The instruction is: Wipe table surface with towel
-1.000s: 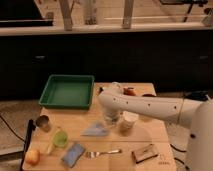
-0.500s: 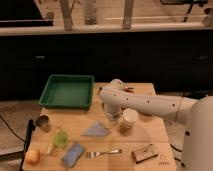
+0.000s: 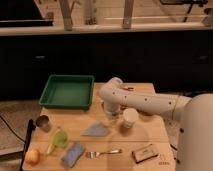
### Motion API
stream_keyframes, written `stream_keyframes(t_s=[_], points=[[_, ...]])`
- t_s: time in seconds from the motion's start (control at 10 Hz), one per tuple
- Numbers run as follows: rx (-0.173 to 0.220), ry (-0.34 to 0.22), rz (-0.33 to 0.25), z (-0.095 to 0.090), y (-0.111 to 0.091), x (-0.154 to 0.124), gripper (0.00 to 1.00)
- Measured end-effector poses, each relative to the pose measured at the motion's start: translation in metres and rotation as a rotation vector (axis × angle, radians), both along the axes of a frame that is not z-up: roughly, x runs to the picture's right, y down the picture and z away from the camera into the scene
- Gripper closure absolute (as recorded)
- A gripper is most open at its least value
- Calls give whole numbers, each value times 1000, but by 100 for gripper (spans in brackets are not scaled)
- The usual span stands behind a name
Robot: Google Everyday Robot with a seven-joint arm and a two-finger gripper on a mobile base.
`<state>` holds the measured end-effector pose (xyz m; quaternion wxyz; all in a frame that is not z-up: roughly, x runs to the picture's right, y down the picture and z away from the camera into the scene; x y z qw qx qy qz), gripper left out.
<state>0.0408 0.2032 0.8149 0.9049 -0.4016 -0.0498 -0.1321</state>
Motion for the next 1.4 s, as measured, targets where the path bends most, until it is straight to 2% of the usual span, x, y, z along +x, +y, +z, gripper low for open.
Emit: stream_keyframes(t_s=[0.1, 0.3, 0.4, 0.7, 0.8, 0.9, 1.2, 1.4], points=[[-2, 5, 4, -2, 4, -2, 95], [8, -10, 4, -4, 3, -7, 82], [22, -25, -3, -6, 1, -8, 69], [52, -66, -15, -9, -3, -17, 42], [63, -83, -23, -11, -4, -20, 29], [71, -95, -30, -11, -4, -24, 22], [97, -135, -66, -11, -3, -39, 20], [128, -157, -93, -12, 3, -53, 20]])
